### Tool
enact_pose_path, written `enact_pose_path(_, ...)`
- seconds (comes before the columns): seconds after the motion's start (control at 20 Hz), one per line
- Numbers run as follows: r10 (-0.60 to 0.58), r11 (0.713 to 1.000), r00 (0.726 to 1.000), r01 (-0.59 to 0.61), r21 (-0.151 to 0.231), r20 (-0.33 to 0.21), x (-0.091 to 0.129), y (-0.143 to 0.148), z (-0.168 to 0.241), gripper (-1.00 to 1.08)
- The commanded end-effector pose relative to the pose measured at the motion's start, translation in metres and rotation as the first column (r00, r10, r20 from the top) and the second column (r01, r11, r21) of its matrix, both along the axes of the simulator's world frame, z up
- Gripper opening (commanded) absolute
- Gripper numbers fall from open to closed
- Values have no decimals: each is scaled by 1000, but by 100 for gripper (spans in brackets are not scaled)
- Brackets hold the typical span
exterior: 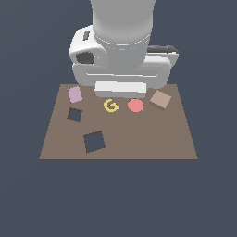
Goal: Insert a designated object into the corresponding slot on a board.
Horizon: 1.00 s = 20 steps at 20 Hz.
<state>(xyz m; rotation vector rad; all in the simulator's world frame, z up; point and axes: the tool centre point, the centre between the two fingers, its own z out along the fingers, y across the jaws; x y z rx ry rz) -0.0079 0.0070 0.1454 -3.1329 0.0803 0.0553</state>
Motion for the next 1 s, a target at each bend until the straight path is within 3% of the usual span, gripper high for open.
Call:
enact_pose_path(0.0,0,1000,1000,0,0,0,0,0,0,100)
enact_pose_path(0.5,-49,999,999,49,-1,3,-9,12,-8,100)
enact_pose_path(0.95,-171,985,985,172,-4,11,-29,44,-30,100)
